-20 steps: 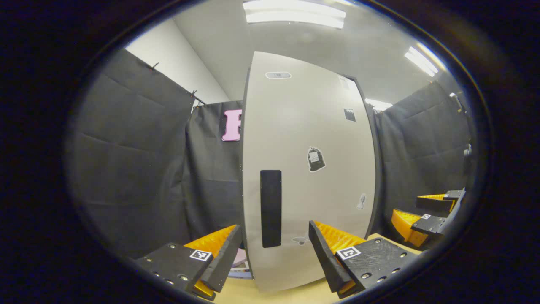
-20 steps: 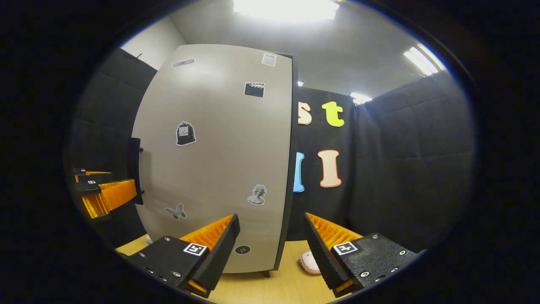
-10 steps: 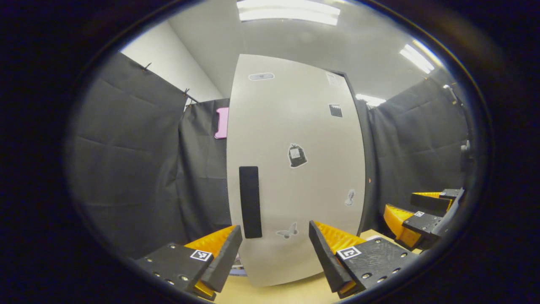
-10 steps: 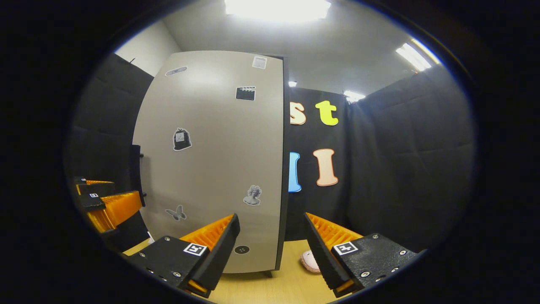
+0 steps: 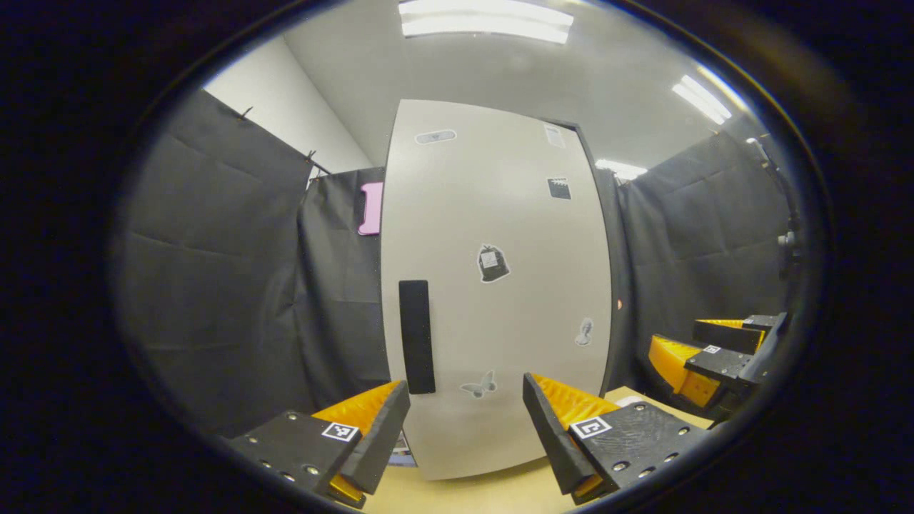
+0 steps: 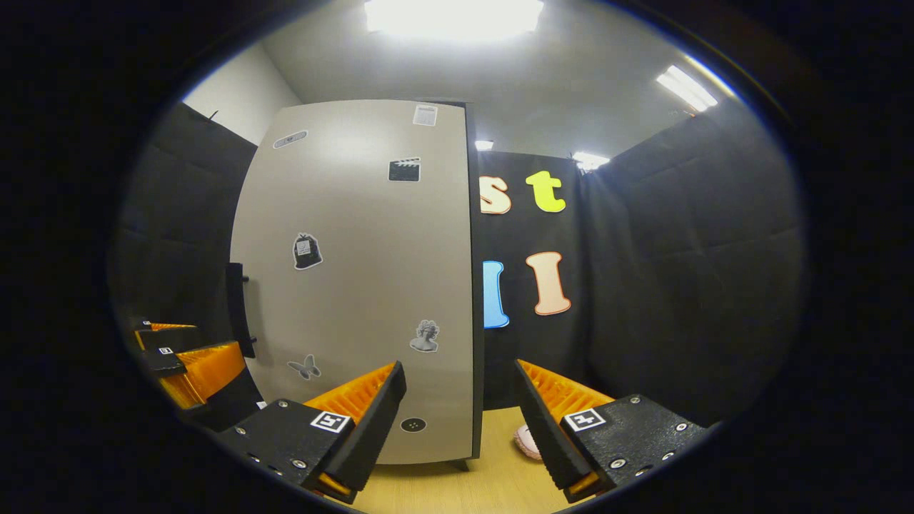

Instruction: Open the cabinet door with the right hand, grasp the bottle in the cabinet with the left hand and place it on the coaster, then close the cabinet door with the right hand.

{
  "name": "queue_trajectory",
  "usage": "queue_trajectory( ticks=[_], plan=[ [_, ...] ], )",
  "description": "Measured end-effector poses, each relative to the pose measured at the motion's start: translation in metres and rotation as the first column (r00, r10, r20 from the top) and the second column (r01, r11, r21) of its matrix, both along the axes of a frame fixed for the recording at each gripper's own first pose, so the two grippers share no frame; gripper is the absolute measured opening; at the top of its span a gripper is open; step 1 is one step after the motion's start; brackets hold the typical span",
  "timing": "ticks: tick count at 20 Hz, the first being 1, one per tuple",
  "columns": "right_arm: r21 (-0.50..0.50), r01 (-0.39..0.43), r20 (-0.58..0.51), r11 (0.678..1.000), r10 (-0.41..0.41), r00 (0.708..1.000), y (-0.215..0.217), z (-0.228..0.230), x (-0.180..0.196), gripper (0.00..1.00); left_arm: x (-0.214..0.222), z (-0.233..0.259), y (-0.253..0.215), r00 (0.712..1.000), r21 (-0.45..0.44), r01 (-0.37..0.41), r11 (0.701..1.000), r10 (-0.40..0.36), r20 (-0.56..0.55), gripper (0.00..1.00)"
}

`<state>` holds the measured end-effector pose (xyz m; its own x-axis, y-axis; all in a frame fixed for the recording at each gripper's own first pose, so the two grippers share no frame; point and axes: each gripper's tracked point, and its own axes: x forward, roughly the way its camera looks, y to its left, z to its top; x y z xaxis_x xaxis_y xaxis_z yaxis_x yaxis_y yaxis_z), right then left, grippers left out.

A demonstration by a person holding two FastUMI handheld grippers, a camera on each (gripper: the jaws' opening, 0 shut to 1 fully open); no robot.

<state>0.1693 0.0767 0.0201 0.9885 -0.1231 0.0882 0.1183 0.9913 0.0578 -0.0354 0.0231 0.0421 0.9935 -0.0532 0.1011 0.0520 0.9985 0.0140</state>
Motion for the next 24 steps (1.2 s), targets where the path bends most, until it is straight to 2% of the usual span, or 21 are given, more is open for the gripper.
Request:
queue_trajectory(
  ticks=[6, 7, 10, 11, 12, 15, 16, 24],
  plan=[
    [-0.001, 0.008, -0.011, 1.000, -0.008, 1.000, -0.0074, -0.0011, -0.0015, 0.93, 0.0018, -0.0033, -0.0009, 1.000, -0.005, 0.021, 1.000, -0.021, -0.017, 0.91],
    [0.002, 0.006, -0.009, 1.000, -0.006, 1.000, -0.0084, -0.0007, -0.0022, 0.93, 0.0020, -0.0019, -0.0008, 1.000, -0.007, 0.021, 1.000, -0.021, -0.010, 0.99],
    [-0.002, 0.004, -0.004, 1.000, -0.004, 1.000, -0.0091, 0.0015, -0.0039, 0.93, 0.0013, -0.0036, -0.0018, 1.000, -0.009, 0.014, 1.000, -0.014, -0.006, 0.99],
    [-0.004, 0.003, -0.004, 1.000, -0.003, 1.000, -0.0095, 0.0018, -0.0040, 0.93, 0.0006, -0.0038, -0.0025, 1.000, -0.013, 0.018, 1.000, -0.018, -0.010, 0.91],
    [-0.003, 0.000, -0.004, 1.000, 0.000, 1.000, -0.0096, 0.0017, -0.0045, 0.93, 0.0021, -0.0045, -0.0018, 1.000, -0.015, 0.020, 1.000, -0.020, -0.017, 0.99],
    [-0.013, -0.006, -0.004, 1.000, 0.006, 1.000, -0.0086, 0.0035, -0.0055, 0.93, 0.0023, -0.0035, -0.0023, 1.000, -0.016, 0.024, 1.000, -0.024, -0.018, 0.99],
    [-0.016, -0.012, -0.005, 1.000, 0.012, 1.000, -0.0065, 0.0038, -0.0059, 0.93, 0.0024, -0.0055, -0.0023, 1.000, -0.014, 0.023, 1.000, -0.023, -0.021, 0.91],
    [-0.020, -0.025, -0.010, 0.999, 0.025, 1.000, -0.0047, 0.0026, -0.0084, 0.93, 0.0023, -0.0052, -0.0018, 1.000, -0.016, 0.019, 1.000, -0.019, -0.011, 0.91]
  ],
)
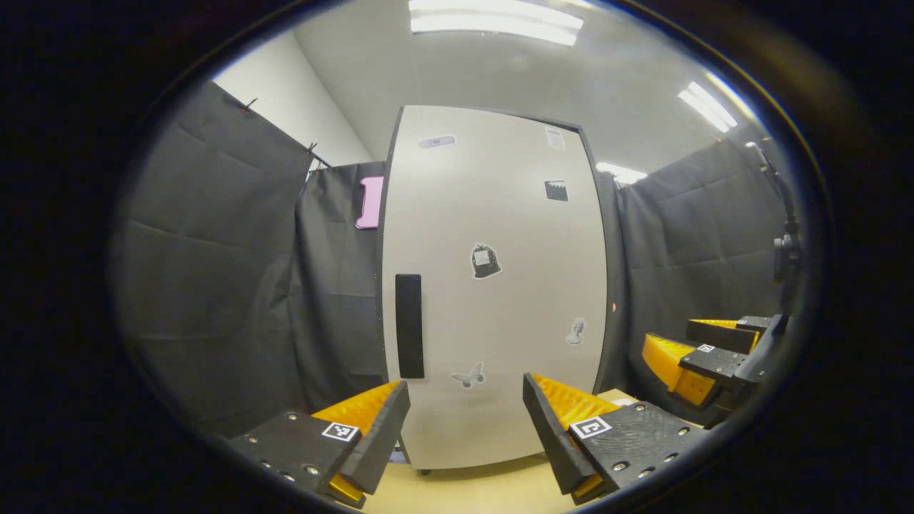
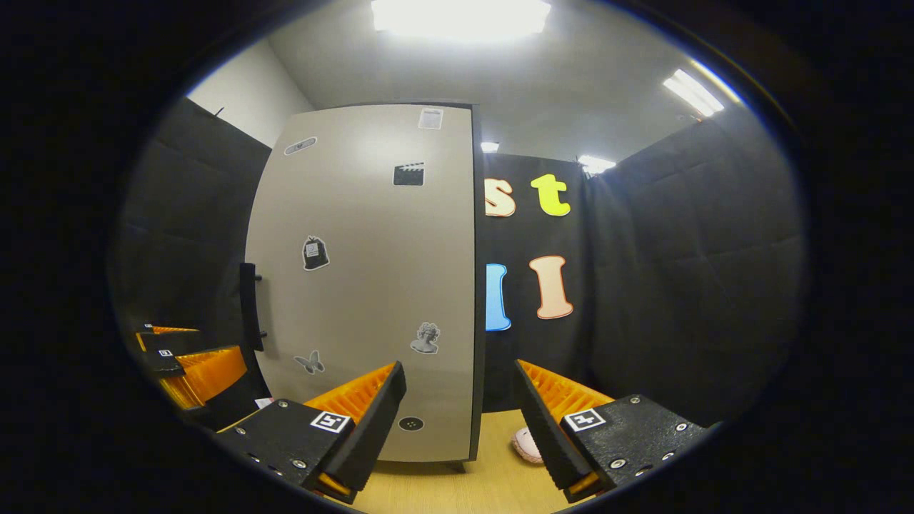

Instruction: Open the cabinet door with the right hand, grasp the bottle in the cabinet with the left hand and place it on the coaster, then close the cabinet door with the right hand.

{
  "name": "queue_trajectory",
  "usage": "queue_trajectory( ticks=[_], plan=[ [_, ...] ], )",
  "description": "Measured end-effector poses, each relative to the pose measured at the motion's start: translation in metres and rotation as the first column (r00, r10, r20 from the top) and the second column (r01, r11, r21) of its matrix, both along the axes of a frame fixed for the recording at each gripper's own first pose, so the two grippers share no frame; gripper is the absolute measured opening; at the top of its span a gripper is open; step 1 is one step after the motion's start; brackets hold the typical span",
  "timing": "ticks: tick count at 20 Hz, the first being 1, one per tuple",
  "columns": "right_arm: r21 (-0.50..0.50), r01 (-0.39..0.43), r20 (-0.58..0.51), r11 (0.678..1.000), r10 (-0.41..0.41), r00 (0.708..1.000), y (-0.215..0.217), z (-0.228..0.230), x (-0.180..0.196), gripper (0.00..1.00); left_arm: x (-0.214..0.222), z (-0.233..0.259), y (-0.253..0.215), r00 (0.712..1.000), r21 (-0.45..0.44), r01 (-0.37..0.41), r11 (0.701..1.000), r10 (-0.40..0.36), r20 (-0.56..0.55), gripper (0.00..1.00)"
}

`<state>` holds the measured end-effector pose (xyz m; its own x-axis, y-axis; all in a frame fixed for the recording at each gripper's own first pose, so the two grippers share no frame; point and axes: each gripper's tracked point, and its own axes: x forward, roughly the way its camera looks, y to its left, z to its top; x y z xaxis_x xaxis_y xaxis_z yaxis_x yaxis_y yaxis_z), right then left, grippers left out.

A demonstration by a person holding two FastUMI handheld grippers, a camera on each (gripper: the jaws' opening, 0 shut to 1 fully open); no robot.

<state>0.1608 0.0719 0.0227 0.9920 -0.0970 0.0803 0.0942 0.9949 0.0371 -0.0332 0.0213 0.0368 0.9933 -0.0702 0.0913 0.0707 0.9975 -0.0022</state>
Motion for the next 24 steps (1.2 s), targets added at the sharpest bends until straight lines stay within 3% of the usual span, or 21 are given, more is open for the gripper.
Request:
queue_trajectory(
  ticks=[8, 9, 10, 13, 14, 15, 24],
  plan=[
    [0.007, -0.003, -0.002, 1.000, 0.003, 1.000, -0.002, 0.000, -0.003, 0.93, 0.000, 0.003, 0.000, 1.000, -0.016, -0.012, 1.000, 0.012, 0.017, 0.91],
    [0.008, -0.004, -0.001, 1.000, 0.004, 1.000, -0.002, -0.001, -0.004, 0.93, 0.000, 0.003, 0.001, 1.000, -0.016, -0.011, 1.000, 0.012, 0.017, 0.99],
    [0.011, -0.006, 0.000, 1.000, 0.006, 1.000, -0.002, 0.000, -0.004, 0.93, 0.000, 0.002, 0.002, 1.000, -0.013, -0.015, 1.000, 0.015, 0.015, 0.91],
    [0.009, -0.016, 0.005, 1.000, 0.016, 1.000, 0.001, 0.001, -0.006, 0.93, 0.001, 0.004, 0.002, 1.000, -0.023, -0.019, 1.000, 0.019, 0.019, 0.91],
    [0.010, -0.018, 0.007, 1.000, 0.018, 1.000, 0.002, 0.003, -0.007, 0.93, 0.001, 0.003, 0.002, 1.000, -0.022, -0.023, 0.999, 0.023, 0.018, 0.99],
    [0.010, -0.018, 0.008, 1.000, 0.018, 1.000, 0.002, 0.003, -0.007, 0.93, 0.001, 0.003, 0.002, 1.000, -0.023, -0.025, 0.999, 0.025, 0.018, 0.91],
    [0.024, -0.032, 0.015, 0.999, 0.032, 0.999, 0.005, 0.005, -0.011, 0.93, 0.002, 0.002, 0.004, 0.999, -0.025, -0.035, 0.999, 0.035, 0.009, 0.91]
  ],
)
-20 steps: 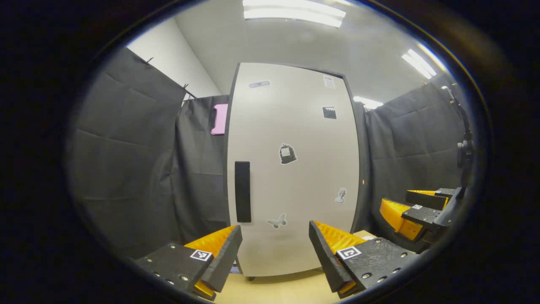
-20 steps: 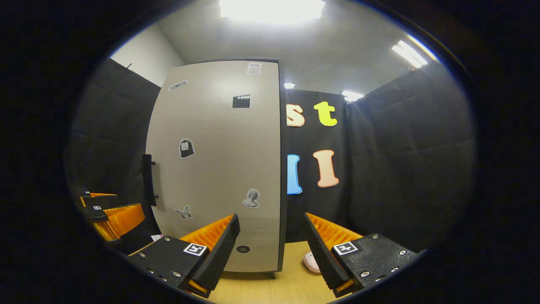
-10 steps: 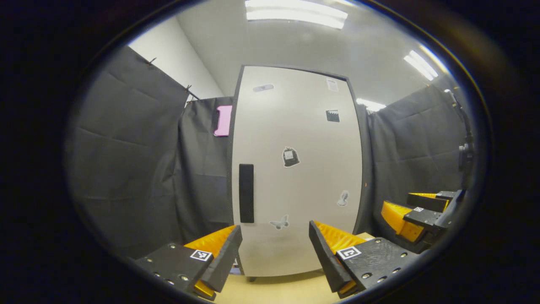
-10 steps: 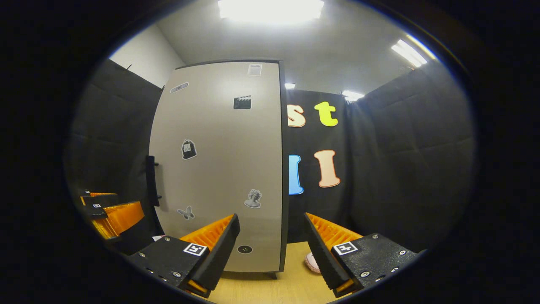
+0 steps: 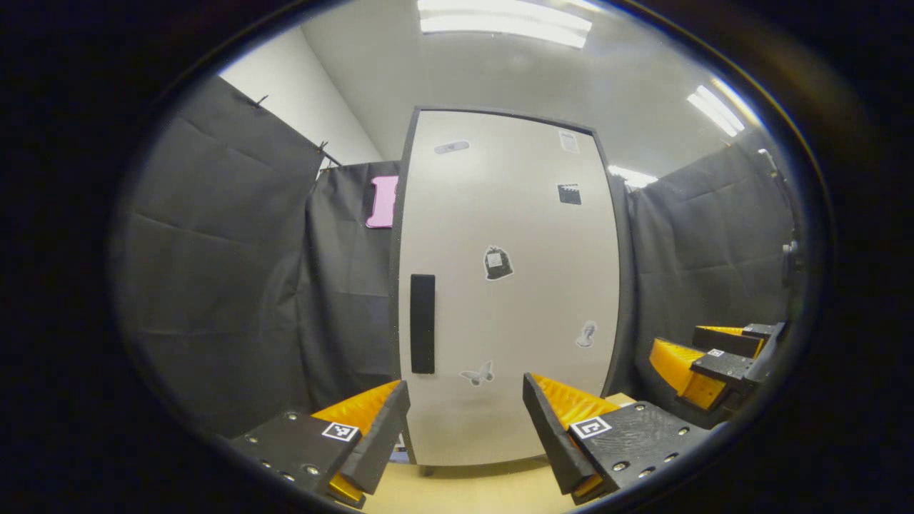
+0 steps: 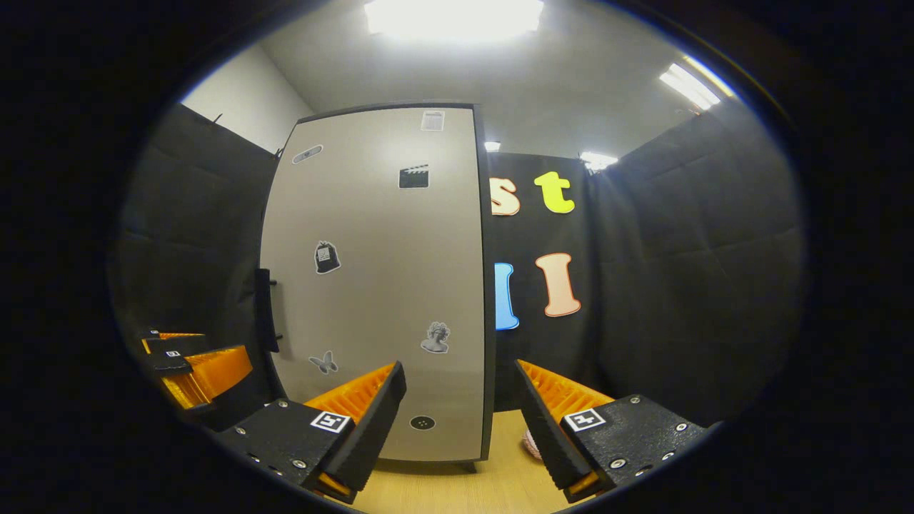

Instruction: Open the cabinet door with the right hand, grasp the bottle in the cabinet with the left hand and place it on the coaster, then close the cabinet door with the right hand.

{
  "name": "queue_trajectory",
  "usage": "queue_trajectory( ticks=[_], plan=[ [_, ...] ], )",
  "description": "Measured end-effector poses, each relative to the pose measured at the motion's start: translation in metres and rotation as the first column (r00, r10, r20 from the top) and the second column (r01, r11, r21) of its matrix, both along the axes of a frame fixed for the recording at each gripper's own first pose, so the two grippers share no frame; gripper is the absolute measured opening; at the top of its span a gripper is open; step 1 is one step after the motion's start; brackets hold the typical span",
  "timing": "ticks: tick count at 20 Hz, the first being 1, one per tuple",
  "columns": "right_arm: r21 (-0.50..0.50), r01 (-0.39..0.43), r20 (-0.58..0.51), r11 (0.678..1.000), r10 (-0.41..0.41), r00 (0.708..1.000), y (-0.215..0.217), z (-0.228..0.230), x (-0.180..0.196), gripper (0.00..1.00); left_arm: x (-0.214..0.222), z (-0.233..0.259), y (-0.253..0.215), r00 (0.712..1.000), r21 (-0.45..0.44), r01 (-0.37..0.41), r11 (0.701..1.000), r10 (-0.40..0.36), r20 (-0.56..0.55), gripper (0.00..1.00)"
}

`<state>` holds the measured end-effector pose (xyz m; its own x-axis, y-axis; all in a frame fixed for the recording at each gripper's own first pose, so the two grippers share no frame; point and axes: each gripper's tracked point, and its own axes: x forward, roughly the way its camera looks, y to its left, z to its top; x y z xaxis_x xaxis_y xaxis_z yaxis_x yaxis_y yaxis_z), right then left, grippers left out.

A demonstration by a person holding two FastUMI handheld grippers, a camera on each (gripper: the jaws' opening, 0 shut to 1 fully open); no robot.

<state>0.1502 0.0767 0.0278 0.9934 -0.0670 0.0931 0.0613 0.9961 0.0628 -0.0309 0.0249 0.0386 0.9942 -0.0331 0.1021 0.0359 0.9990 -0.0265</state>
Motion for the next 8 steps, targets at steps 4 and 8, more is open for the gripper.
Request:
queue_trajectory(
  ticks=[4, 8],
  plan=[
    [0.003, 0.000, -0.008, 1.000, 0.000, 1.000, -0.0002, -0.0025, 0.0001, 0.93, -0.0003, 0.0009, -0.0009, 1.000, -0.001, 0.006, 1.000, -0.006, 0.002, 0.91],
    [0.009, -0.001, -0.009, 1.000, 0.001, 1.000, -0.0009, -0.0018, -0.0015, 0.93, -0.0004, -0.0009, -0.0005, 1.000, -0.004, 0.000, 1.000, 0.000, -0.006, 0.91]
  ],
)
